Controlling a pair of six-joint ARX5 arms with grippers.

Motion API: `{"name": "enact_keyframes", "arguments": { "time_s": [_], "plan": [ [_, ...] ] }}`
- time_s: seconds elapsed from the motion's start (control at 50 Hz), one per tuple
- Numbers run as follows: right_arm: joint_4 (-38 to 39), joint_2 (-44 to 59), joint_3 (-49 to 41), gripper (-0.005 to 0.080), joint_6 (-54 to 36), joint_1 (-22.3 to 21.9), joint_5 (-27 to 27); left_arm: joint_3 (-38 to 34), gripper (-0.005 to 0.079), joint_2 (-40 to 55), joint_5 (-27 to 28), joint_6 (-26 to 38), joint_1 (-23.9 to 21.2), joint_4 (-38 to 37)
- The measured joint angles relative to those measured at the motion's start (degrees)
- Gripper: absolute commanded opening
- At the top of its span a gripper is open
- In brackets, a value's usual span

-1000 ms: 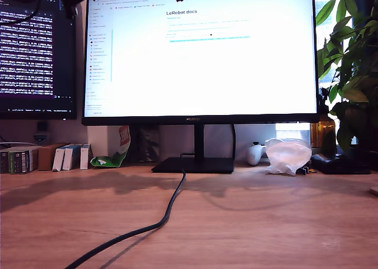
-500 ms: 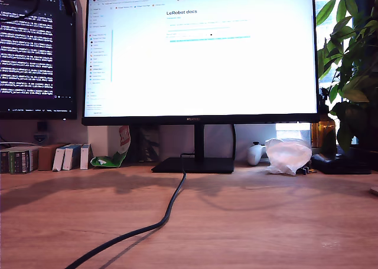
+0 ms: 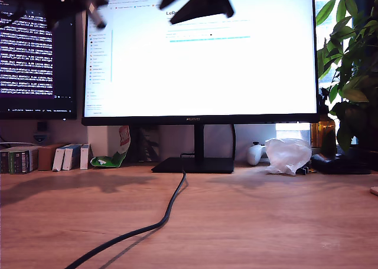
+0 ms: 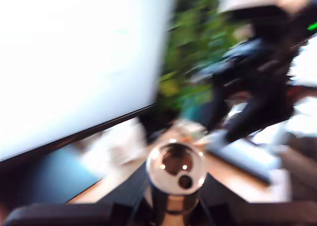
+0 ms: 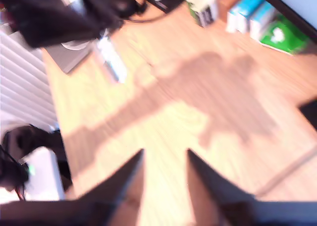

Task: Pick the metallic laser pointer with your right arm, pass it to your left arm, then place it down to the left side of the table

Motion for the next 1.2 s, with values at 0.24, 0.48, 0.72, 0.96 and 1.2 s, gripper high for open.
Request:
{"name": "enact_keyframes", "arguments": {
  "time_s": [0.24, 0.48, 0.72, 0.96, 1.2],
  "plan": [
    [-1.9, 0.0, 0.0, -0.0011, -2.8, -1.8, 9.4, 0.0, -0.0024, 0.0, -20.6, 20.7, -0.5, -20.2],
    [-1.6, 0.0, 0.0, -0.0011, -2.1, -2.6, 24.4, 0.0, -0.0024, 0.0, -39.9, 30.0, -0.9, -29.3],
    [6.4, 0.0, 0.0, -0.0011, 5.0, -4.8, 31.3, 0.7, -0.0024, 0.0, -50.4, 31.0, -0.9, -32.6],
    [17.6, -0.2, 0.0, -0.0011, 6.6, -9.6, 35.8, 4.4, -0.0024, 0.0, -50.4, 30.9, -0.9, -32.4],
    [19.2, -5.5, 0.0, -0.0011, 7.3, -15.6, 37.0, 4.5, -0.0024, -0.2, -49.9, 29.6, -0.9, -32.5]
  ]
}}
